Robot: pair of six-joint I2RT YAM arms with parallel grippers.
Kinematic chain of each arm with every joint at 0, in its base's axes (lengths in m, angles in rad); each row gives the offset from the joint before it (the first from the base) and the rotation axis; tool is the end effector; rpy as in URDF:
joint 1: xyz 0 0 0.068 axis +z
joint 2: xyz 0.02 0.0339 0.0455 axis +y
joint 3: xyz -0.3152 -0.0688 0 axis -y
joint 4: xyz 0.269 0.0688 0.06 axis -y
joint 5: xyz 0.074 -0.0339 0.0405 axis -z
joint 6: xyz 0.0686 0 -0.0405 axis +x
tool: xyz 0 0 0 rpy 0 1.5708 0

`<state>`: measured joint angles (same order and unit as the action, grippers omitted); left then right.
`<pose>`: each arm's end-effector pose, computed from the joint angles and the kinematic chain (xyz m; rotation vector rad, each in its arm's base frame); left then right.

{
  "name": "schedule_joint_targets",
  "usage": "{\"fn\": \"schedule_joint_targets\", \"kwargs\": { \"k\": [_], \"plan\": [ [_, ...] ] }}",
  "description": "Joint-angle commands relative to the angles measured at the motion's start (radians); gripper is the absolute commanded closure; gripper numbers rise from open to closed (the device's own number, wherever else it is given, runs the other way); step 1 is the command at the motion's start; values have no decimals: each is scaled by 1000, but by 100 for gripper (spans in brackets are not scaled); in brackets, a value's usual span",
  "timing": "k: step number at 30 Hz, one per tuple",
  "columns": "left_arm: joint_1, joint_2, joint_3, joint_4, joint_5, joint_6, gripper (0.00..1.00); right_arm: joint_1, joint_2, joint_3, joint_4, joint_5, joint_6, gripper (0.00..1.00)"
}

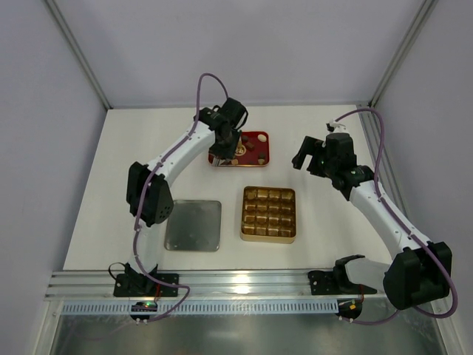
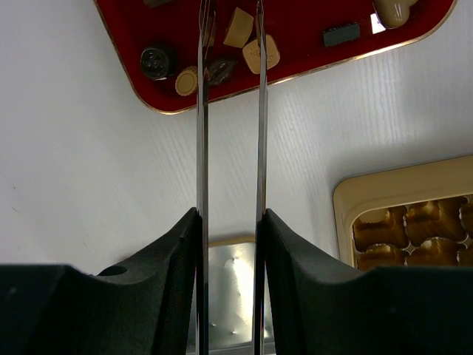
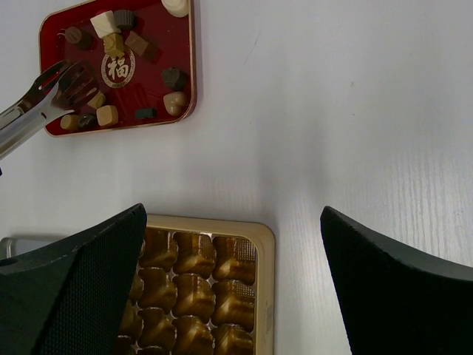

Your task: Pack the chocolate

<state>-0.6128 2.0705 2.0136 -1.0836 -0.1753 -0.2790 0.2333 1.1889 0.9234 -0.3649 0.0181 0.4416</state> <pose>0.4176 -0.2790 0.3061 0.3943 2.6505 -0.0401 0.2854 0.0665 0.3093 0.2414 2.2109 0.3552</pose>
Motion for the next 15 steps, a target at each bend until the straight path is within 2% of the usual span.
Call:
{"fn": "schedule_joint_targets", "kwargs": {
  "k": [1,15],
  "plan": [
    [4,2,39,8,-10,18,62,0,-29,15,17,-6,-14,0],
    [4,23,22,11,-26,26,62,-2,-29,11,18,-6,-12,0]
  ]
}}
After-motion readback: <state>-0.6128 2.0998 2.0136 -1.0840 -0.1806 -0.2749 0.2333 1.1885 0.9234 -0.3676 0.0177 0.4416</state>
